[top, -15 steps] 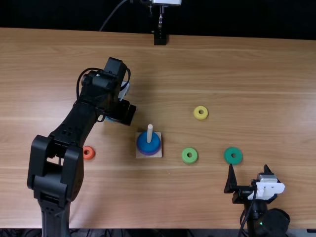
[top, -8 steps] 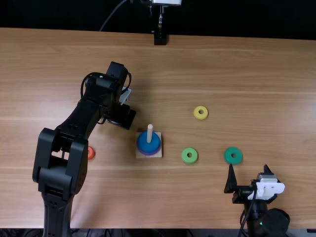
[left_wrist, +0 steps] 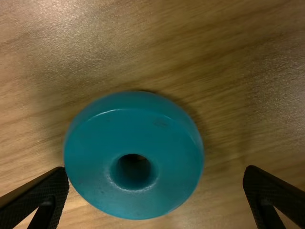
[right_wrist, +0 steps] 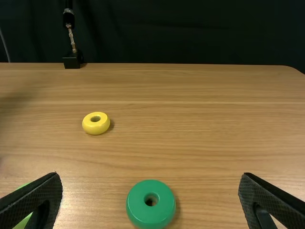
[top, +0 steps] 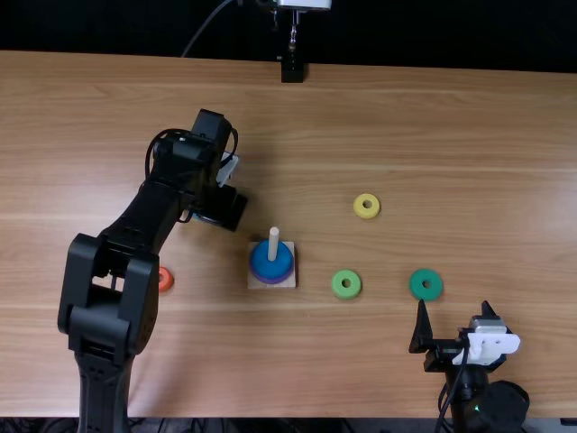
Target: Build the Hanoi tower: stack the rings onto the peg from bottom to top in this color order: purple, dark blue, light blue, dark green, light green, yellow, orange.
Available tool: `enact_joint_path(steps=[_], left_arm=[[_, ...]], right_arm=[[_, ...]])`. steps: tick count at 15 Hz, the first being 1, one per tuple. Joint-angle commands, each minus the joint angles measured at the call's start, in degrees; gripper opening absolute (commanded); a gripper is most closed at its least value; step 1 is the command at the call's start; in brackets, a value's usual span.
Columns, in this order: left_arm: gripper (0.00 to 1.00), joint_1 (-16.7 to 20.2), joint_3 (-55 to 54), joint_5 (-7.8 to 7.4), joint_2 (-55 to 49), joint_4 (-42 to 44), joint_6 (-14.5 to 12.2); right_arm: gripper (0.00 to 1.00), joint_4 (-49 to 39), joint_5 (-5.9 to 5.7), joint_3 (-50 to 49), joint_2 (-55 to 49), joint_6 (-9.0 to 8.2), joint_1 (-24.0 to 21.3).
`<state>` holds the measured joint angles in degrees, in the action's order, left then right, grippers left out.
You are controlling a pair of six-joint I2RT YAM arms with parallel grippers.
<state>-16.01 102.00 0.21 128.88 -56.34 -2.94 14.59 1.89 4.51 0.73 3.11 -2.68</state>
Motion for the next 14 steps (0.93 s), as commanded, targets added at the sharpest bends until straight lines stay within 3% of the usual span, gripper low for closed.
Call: enact_joint_path(steps=[1,9,10,12,13,14], left_arm=[[1.00,0.63,1.80,-0.21,1.64,0.23,-0.65],[1.00,0.98,4.18,-0.31,3.84,1.81,-0.65],[0.85,0.98,4.18,-0.31,3.84,1.81,-0.65],[0.23,0.98,4.09,-1.26,3.84,1.70,-0.65],[0.03,1.07,3.82,-2.95,3.92,1.70,-0.65],[0.00,1.51,3.74,-4.64,3.92,1.81,-0.65]], right_arm=[[1.00,4.04,0.11,-3.55,-0.73,0.26,-0.49],[1.00,4.04,0.11,-3.55,-0.73,0.26,-0.49],[1.00,4.04,0.11,-3.55,-0.73,0.26,-0.49],[1.00,4.04,0.11,-3.55,-0.73,0.26,-0.49],[1.00,4.04,0.01,-3.55,-0.73,0.26,-0.49],[1.00,4.04,0.11,-3.55,-0.73,0.26,-0.49]])
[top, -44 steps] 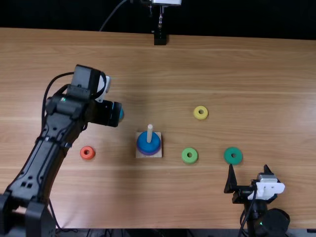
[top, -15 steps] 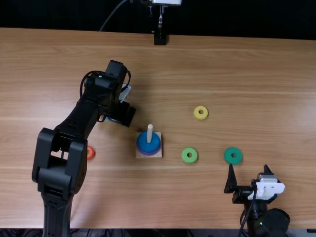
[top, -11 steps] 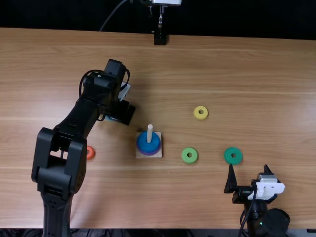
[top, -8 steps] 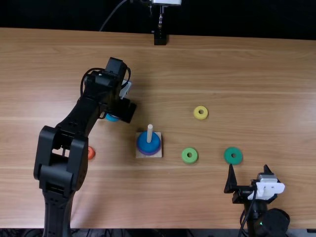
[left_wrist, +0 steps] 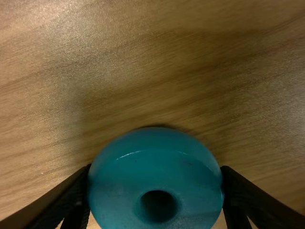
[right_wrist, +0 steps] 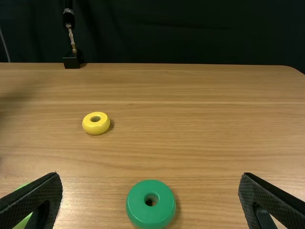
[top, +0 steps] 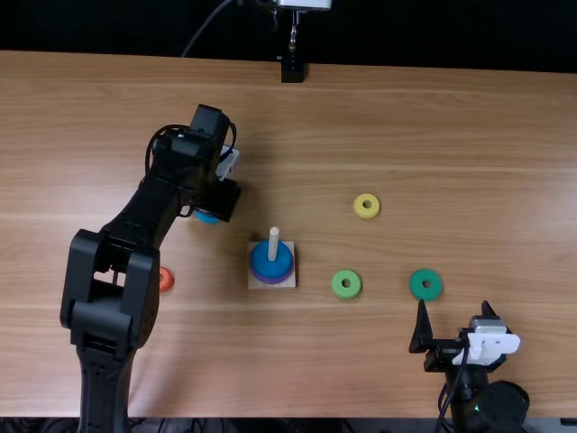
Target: Build the Hanoi tower: stack the rings onto the peg from bottom to top in this color order: purple, dark blue, light blue, dark green, light green, yellow, orange.
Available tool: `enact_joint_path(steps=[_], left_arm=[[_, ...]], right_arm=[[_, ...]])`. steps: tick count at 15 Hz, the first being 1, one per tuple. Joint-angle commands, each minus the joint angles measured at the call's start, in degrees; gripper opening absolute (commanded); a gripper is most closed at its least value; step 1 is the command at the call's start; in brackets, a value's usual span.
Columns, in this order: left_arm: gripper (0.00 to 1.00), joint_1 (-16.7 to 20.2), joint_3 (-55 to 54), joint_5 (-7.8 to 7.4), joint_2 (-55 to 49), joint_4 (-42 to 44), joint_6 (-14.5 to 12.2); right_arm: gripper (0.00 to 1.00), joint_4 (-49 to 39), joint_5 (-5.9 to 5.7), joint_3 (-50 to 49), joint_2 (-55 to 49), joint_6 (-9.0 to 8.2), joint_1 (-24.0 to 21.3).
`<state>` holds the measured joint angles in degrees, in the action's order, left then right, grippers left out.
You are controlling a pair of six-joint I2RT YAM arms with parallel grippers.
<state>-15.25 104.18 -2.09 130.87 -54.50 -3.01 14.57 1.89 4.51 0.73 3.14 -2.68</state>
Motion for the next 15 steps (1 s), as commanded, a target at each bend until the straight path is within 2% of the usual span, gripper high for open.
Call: enact_joint_path(steps=[1,6,9,10,13,14,15], left_arm=[[0.00,0.92,1.55,-3.29,1.85,-0.13,-0.58],[0.00,0.92,4.89,-3.29,0.44,-1.40,-0.48],[0.00,0.83,7.00,-2.24,-4.04,-7.20,-0.48],[0.00,0.83,7.09,-1.71,-5.89,-9.20,-0.37],[0.00,0.83,11.92,2.30,-8.88,-21.75,-0.58],[0.00,0.83,13.50,3.04,-9.58,-23.76,-0.48],[0.00,0.48,14.21,3.14,-11.25,-24.28,-0.48]], right_arm=[[1.00,4.06,0.11,-3.55,-0.73,0.24,-0.49],[1.00,4.06,0.11,-3.55,-0.73,0.24,-0.49],[1.00,4.06,0.11,-3.55,-0.73,0.24,-0.49],[1.00,4.06,0.11,-3.55,-0.73,0.24,-0.49],[1.00,4.06,0.11,-3.55,-0.73,0.24,-0.49],[1.00,4.06,0.11,-3.55,-0.73,0.24,-0.49],[1.00,4.06,0.11,-3.55,-0.73,0.24,-0.49]])
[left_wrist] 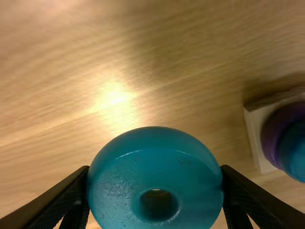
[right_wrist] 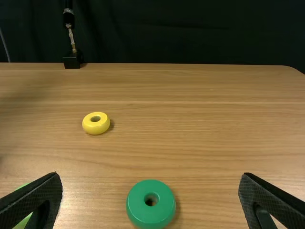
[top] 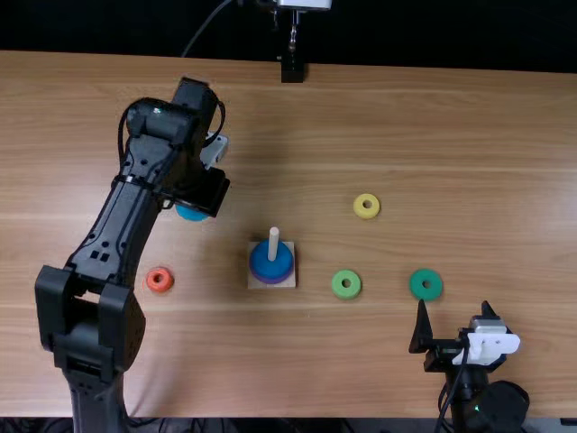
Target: Build the Hanoi tower: stack the rings onto the peg from bottom to top in this color order: purple, dark blue, light blue, dark green, light green, yellow, orange.
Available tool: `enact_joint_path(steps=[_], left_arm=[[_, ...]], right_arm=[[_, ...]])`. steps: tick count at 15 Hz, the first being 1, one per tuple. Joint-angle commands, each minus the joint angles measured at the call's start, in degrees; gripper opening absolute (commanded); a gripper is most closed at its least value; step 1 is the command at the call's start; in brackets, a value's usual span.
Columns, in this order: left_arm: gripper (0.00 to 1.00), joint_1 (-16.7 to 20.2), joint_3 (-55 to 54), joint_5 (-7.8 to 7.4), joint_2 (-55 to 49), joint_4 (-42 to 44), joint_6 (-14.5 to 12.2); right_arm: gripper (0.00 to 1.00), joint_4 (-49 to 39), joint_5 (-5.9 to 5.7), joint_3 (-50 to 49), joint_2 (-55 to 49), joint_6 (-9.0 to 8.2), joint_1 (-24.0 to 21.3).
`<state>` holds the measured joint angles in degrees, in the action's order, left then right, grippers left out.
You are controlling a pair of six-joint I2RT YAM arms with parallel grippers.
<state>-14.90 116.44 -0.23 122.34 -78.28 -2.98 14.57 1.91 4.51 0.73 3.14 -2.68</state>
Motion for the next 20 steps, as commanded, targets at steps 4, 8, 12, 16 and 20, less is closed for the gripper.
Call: enact_joint_path(steps=[4,8,12,16,20], left_arm=[[0.00,-1.72,1.86,0.76,-7.30,-2.61,-0.18],[0.00,-4.88,1.51,0.23,-12.57,-6.41,0.35],[0.00,-10.59,1.24,0.12,-15.03,-6.41,0.66],[0.00,-15.87,1.24,0.12,-15.12,-5.99,4.78],[0.00,-18.59,1.59,0.12,-14.94,-5.25,5.20]], right_arm=[[1.00,4.06,0.09,-3.55,-0.73,0.24,-0.49],[1.00,4.06,0.09,-3.55,-0.73,0.24,-0.49],[1.00,4.06,0.09,-3.55,-0.73,0.24,-0.49],[1.00,4.06,0.09,-3.55,-0.73,0.24,-0.49],[1.00,4.06,-0.01,-3.55,-0.73,0.24,-0.49]])
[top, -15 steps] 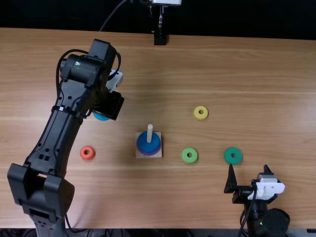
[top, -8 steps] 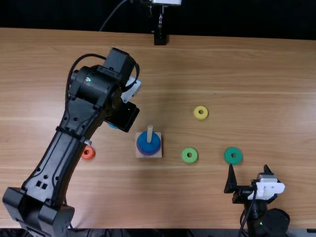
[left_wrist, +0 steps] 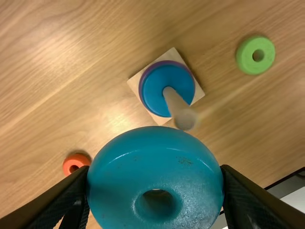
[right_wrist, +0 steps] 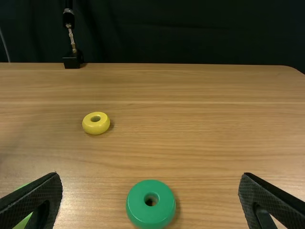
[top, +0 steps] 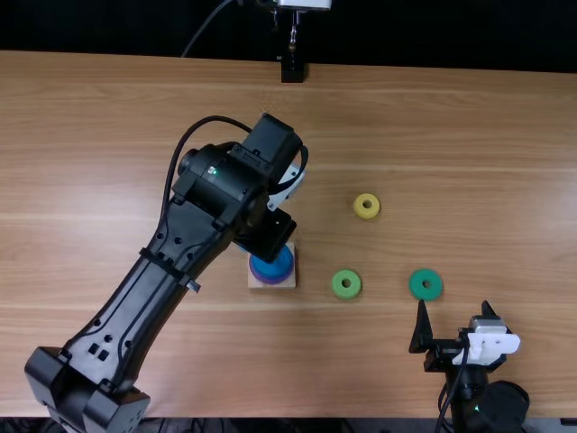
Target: Build the Hanoi tower: stack the rings onto the peg from bottom to top in this color order: purple, dark blue, light blue, dark green, light green, yellow, orange.
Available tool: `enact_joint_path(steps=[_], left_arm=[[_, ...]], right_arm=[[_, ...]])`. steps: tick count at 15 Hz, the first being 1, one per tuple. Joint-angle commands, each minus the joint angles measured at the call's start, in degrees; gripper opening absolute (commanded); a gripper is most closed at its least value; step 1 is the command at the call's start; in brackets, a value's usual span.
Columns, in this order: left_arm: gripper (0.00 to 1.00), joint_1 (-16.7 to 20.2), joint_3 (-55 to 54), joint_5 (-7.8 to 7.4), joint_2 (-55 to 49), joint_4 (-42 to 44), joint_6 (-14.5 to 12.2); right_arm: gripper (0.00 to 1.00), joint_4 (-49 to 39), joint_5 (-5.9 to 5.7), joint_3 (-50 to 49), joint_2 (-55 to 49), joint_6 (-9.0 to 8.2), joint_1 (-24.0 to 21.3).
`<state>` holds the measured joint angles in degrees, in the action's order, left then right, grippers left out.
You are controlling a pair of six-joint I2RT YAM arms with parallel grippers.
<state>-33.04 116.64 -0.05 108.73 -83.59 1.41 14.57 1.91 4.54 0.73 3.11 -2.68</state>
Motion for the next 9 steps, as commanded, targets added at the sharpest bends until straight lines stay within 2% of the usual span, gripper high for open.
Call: enact_joint_path(steps=[1,5,9], left_arm=[[0.00,-0.89,1.49,-0.05,-1.24,0.27,0.81],[0.00,-1.86,1.75,-0.05,-0.09,0.38,2.60],[0.00,-2.65,2.54,-0.05,1.75,3.44,2.70]], right_arm=[[1.00,4.06,0.09,-3.57,-0.73,0.26,-0.49],[1.00,4.06,0.09,-3.57,-0.73,0.26,-0.49],[1.00,4.06,0.09,-3.57,-0.73,0.26,-0.49]])
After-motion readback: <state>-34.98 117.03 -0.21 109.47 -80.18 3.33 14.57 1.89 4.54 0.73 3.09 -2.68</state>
